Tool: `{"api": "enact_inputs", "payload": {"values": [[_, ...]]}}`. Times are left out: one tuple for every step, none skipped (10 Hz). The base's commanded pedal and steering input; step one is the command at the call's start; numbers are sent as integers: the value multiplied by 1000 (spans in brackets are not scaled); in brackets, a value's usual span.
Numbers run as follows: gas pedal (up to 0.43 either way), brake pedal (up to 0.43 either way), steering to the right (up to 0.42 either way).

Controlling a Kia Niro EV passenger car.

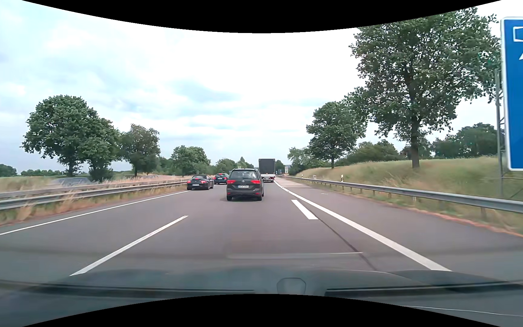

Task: Follow the waypoints while adhering to traffic rules and regulations

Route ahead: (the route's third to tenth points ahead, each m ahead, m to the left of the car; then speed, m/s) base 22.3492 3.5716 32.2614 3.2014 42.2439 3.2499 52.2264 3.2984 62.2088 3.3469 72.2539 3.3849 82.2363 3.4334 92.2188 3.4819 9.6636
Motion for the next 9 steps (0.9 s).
{"api": "enact_inputs", "payload": {"values": [[118,0,-3],[118,0,-3],[118,0,-3],[118,0,-3],[118,0,-3],[118,0,-3],[118,0,-4],[130,0,-4],[130,0,-4]]}}
